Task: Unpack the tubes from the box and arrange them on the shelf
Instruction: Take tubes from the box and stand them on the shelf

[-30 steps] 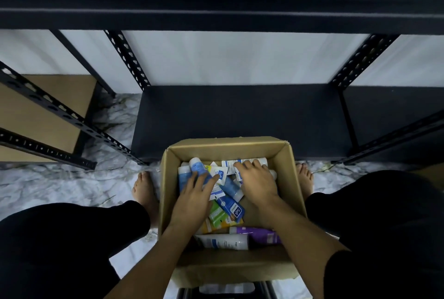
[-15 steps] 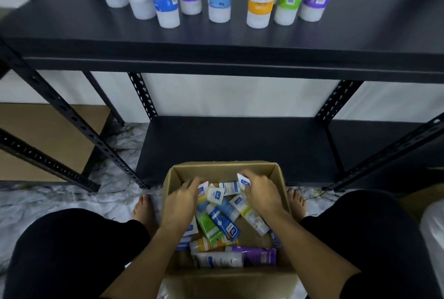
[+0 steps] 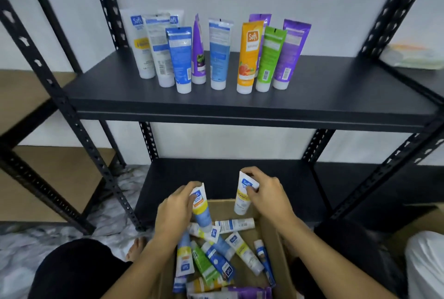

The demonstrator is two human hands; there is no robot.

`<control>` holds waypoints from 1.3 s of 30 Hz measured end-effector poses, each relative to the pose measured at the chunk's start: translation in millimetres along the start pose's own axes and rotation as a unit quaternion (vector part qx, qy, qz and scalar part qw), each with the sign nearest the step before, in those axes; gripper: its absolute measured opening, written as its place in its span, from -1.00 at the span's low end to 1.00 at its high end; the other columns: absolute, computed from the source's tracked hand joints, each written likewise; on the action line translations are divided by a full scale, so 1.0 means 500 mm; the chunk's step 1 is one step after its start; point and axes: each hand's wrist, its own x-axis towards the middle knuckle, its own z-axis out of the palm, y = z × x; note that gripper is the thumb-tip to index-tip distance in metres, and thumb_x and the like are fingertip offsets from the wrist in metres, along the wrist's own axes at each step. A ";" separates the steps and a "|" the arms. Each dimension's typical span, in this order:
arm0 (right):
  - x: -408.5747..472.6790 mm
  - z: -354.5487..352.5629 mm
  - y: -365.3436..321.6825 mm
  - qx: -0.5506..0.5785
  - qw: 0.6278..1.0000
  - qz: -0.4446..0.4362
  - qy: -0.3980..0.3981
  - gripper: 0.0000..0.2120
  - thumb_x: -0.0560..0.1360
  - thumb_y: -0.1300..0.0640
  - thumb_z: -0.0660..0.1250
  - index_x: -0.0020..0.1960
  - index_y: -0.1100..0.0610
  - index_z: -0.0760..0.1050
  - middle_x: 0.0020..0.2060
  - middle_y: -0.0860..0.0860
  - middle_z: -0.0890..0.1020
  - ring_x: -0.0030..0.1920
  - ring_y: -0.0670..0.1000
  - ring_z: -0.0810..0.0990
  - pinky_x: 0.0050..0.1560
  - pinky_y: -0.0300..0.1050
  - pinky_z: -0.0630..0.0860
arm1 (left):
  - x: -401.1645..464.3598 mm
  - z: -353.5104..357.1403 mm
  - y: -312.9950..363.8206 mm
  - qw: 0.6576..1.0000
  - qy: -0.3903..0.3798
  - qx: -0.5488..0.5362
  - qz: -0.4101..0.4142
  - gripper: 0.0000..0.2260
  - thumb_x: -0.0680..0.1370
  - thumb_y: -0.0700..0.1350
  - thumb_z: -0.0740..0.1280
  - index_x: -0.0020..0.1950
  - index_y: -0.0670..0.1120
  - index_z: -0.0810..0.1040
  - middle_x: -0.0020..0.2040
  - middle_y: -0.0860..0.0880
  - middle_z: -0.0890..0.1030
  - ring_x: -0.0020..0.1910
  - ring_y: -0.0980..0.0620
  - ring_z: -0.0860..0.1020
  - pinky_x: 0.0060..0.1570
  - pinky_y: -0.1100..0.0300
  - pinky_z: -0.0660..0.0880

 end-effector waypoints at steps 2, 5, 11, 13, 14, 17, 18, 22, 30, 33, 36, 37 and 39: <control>0.009 -0.043 -0.032 0.006 1.000 -0.016 0.011 -0.61 0.52 0.21 0.33 0.25 -0.16 0.46 -0.04 -0.03 0.70 -0.24 -0.10 0.63 -0.42 -0.26 0.50 | 0.024 -0.034 0.026 0.999 0.025 -0.006 0.027 -0.69 0.58 -0.12 0.31 0.22 0.24 0.44 0.01 0.13 0.62 -0.11 0.05 0.61 -0.19 0.05 0.55; 0.017 -0.107 -0.084 0.019 0.999 -0.042 0.026 -0.61 0.55 0.20 0.34 0.30 -0.14 0.47 0.00 -0.03 0.67 -0.28 -0.15 0.57 -0.47 -0.34 0.40 | 0.063 -0.088 0.066 0.996 0.049 -0.017 0.079 -0.70 0.58 -0.13 0.33 0.23 0.21 0.44 0.04 0.10 0.64 -0.10 0.05 0.62 -0.18 0.08 0.57; 0.028 -0.224 -0.184 0.025 0.992 -0.098 0.070 -0.60 0.52 0.21 0.36 0.28 -0.14 0.51 0.06 -0.13 0.66 -0.23 -0.23 0.57 -0.38 -0.39 0.40 | 0.127 -0.216 0.162 0.987 0.088 -0.023 0.133 -0.74 0.60 -0.10 0.33 0.25 0.16 0.54 0.05 0.18 0.62 -0.10 0.18 0.54 -0.22 0.50 0.36; 0.029 -0.263 -0.211 0.030 0.988 -0.119 0.088 -0.58 0.50 0.23 0.37 0.27 -0.14 0.52 0.05 -0.12 0.67 -0.17 -0.22 0.61 -0.29 -0.34 0.50 | 0.149 -0.261 0.198 0.982 0.099 -0.030 0.157 -0.73 0.59 -0.10 0.33 0.25 0.18 0.54 0.06 0.20 0.62 -0.03 0.17 0.57 -0.15 0.42 0.40; 0.030 -0.282 -0.224 0.032 0.987 -0.126 0.098 -0.58 0.49 0.23 0.37 0.27 -0.13 0.53 0.06 -0.12 0.67 -0.14 -0.21 0.62 -0.26 -0.32 0.53 | 0.161 -0.282 0.215 0.980 0.106 -0.028 0.168 -0.72 0.59 -0.10 0.33 0.25 0.19 0.53 0.06 0.19 0.63 -0.02 0.16 0.58 -0.14 0.34 0.44; 0.030 -0.334 -0.259 0.042 0.982 -0.138 0.120 -0.59 0.51 0.23 0.36 0.28 -0.10 0.53 0.10 -0.09 0.63 -0.13 -0.16 0.64 -0.32 -0.31 0.57 | 0.193 -0.343 0.270 0.975 0.121 -0.017 0.188 -0.72 0.59 -0.08 0.34 0.27 0.19 0.52 0.06 0.15 0.64 -0.04 0.12 0.60 -0.18 0.22 0.48; 0.030 -0.348 -0.268 0.046 0.981 -0.141 0.126 -0.60 0.51 0.23 0.36 0.29 -0.10 0.53 0.10 -0.08 0.63 -0.15 -0.17 0.64 -0.35 -0.31 0.57 | 0.203 -0.362 0.287 0.973 0.125 -0.009 0.194 -0.73 0.60 -0.07 0.33 0.27 0.18 0.52 0.05 0.13 0.64 -0.06 0.11 0.59 -0.20 0.22 0.46; 0.035 -0.395 -0.300 0.057 0.976 -0.148 0.149 -0.59 0.50 0.24 0.38 0.27 -0.11 0.54 0.04 -0.07 0.66 -0.24 -0.19 0.64 -0.34 -0.30 0.59 | 0.238 -0.430 0.351 0.967 0.136 0.013 0.215 -0.78 0.61 -0.05 0.30 0.23 0.18 0.52 -0.07 0.13 0.62 -0.24 0.15 0.49 -0.33 0.30 0.33; 0.067 -0.450 -0.339 0.055 0.973 -0.151 0.167 -0.59 0.52 0.23 0.37 0.29 -0.11 0.52 0.12 -0.08 0.63 -0.22 -0.19 0.61 -0.39 -0.36 0.48 | 0.325 -0.497 0.410 0.961 0.163 0.069 0.212 -0.79 0.62 -0.05 0.25 0.23 0.17 0.50 -0.03 0.02 0.66 -0.23 0.03 0.53 -0.33 0.16 0.37; 0.080 -0.457 -0.351 0.038 0.973 -0.157 0.168 -0.60 0.53 0.23 0.35 0.30 -0.10 0.52 0.09 -0.05 0.66 -0.29 -0.20 0.56 -0.42 -0.38 0.45 | 0.351 -0.497 0.413 0.963 0.159 0.102 0.194 -0.79 0.62 -0.04 0.23 0.23 0.17 0.48 0.02 -0.01 0.66 -0.16 -0.03 0.57 -0.25 0.12 0.45; 0.094 -0.459 -0.363 0.030 0.971 -0.163 0.173 -0.60 0.53 0.23 0.33 0.30 -0.10 0.50 0.07 -0.08 0.65 -0.21 -0.21 0.61 -0.38 -0.35 0.50 | 0.369 -0.495 0.412 0.960 0.157 0.138 0.187 -0.79 0.63 -0.04 0.23 0.25 0.16 0.47 0.05 -0.01 0.66 -0.13 -0.03 0.59 -0.23 0.10 0.48; 0.099 -0.458 -0.366 0.032 0.970 -0.164 0.174 -0.60 0.54 0.23 0.33 0.30 -0.11 0.50 0.08 -0.08 0.65 -0.17 -0.20 0.62 -0.34 -0.34 0.55 | 0.375 -0.492 0.410 0.958 0.157 0.150 0.186 -0.79 0.63 -0.04 0.23 0.25 0.16 0.47 0.06 -0.01 0.66 -0.13 -0.02 0.59 -0.22 0.10 0.49; 0.109 -0.455 -0.371 0.040 0.971 -0.162 0.173 -0.61 0.55 0.23 0.33 0.30 -0.13 0.48 0.08 -0.09 0.65 -0.12 -0.17 0.64 -0.26 -0.29 0.61 | 0.385 -0.487 0.405 0.955 0.159 0.168 0.185 -0.79 0.63 -0.03 0.23 0.25 0.16 0.45 0.07 0.00 0.66 -0.12 -0.01 0.59 -0.23 0.11 0.48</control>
